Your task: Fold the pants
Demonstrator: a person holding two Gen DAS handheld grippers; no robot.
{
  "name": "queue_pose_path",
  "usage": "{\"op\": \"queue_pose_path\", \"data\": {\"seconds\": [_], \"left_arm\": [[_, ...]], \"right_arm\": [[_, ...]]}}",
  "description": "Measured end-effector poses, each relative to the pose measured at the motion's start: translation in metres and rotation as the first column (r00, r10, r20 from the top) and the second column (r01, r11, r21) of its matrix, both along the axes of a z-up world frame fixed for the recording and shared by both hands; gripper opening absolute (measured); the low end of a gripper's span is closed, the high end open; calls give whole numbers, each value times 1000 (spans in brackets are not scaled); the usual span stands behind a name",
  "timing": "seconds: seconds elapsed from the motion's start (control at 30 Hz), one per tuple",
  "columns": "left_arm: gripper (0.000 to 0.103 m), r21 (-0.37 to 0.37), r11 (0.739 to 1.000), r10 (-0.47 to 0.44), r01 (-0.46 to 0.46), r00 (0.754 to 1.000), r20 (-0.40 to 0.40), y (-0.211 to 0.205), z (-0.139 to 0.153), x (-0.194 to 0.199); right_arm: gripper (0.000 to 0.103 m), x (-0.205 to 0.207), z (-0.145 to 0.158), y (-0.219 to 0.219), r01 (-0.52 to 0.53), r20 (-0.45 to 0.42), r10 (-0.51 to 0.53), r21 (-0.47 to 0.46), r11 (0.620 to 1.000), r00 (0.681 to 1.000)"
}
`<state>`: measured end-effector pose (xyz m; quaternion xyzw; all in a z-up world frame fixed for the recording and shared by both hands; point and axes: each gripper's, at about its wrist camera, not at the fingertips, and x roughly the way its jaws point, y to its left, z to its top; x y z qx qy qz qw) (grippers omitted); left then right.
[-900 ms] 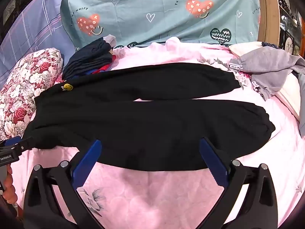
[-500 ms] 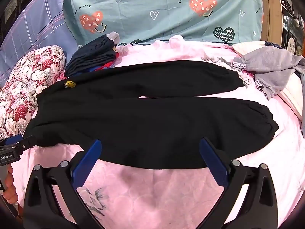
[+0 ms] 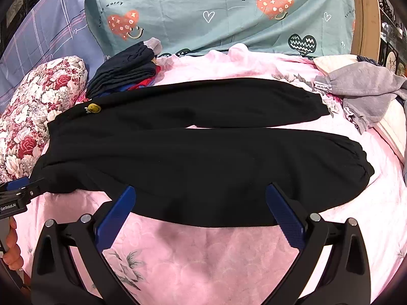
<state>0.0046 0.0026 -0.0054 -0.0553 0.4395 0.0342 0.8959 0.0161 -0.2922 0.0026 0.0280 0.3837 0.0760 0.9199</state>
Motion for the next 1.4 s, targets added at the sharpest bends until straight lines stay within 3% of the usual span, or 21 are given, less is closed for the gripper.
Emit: {"op": "queue_pose_path", "data": {"seconds": [1.4], "left_arm": [[101, -6, 1000, 13, -13, 1000, -4, 4, -2, 0]], "right_arm": [[102, 3, -3, 2, -2, -14, 2, 2, 1000, 1000]]}}
